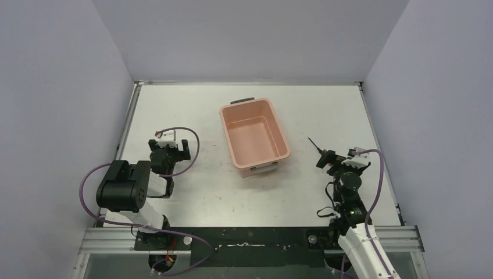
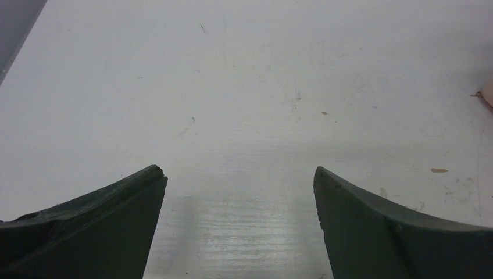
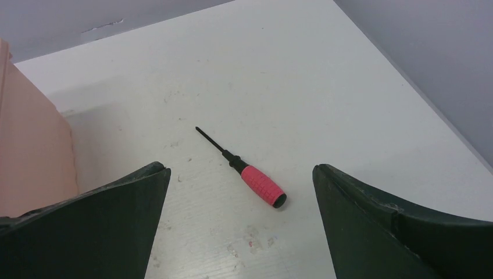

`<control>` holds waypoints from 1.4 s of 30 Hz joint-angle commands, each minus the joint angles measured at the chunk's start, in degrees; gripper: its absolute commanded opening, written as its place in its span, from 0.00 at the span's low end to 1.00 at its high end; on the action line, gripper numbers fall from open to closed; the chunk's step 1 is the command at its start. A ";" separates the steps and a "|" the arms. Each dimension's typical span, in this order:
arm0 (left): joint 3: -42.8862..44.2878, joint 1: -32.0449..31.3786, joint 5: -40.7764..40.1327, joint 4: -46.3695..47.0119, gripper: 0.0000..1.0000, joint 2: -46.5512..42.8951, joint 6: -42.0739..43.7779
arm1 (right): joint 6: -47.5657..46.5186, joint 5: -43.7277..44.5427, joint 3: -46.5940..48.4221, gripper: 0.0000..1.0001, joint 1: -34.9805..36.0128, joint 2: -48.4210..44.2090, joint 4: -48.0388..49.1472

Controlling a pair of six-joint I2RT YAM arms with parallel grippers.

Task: Put the screwdriver in the bin

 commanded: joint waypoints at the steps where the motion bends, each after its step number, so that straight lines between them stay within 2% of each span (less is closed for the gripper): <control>1: 0.31 0.28 0.62 2.86 0.97 -0.67 0.26 | -0.28 -0.44 0.63 1.00 0.04 1.83 4.66; 5: 0.38 0.28 0.59 2.90 0.97 -0.61 0.23 | -1.32 -2.72 6.51 1.00 0.09 4.10 1.77; 9: 0.39 0.28 0.62 2.83 0.97 -0.70 0.27 | -5.13 -3.34 19.26 1.00 0.08 10.78 -5.80; 13: 0.38 0.28 0.64 2.78 0.97 -0.65 0.19 | -6.55 -1.20 36.47 1.00 -0.14 23.75 -19.07; 20: 0.39 0.28 0.59 2.79 0.97 -0.70 0.27 | -12.04 -9.48 58.97 1.00 -3.03 47.73 -40.66; 24: 0.39 0.28 0.59 2.81 0.97 -0.67 0.24 | -13.44 -16.95 62.30 1.00 -7.01 58.44 -43.92; 34: 0.39 0.28 0.59 2.79 0.97 -0.65 0.26 | -14.67 -17.77 57.61 0.97 -9.82 77.17 -41.01; 36: 0.39 0.28 0.59 2.85 0.97 -0.64 0.25 | -14.64 -18.33 57.45 0.91 -9.86 79.68 -40.87; 39: 0.39 0.28 0.57 2.82 0.97 -0.68 0.19 | -14.37 -19.84 56.72 0.71 -10.05 81.32 -40.08; 41: 0.39 0.28 0.56 2.84 0.97 -0.60 0.23 | -14.28 -21.17 56.59 0.47 -10.09 82.12 -40.26; 42: 0.35 0.28 0.58 2.81 0.97 -0.65 0.23 | -14.28 -21.64 56.72 0.30 -10.09 82.34 -40.58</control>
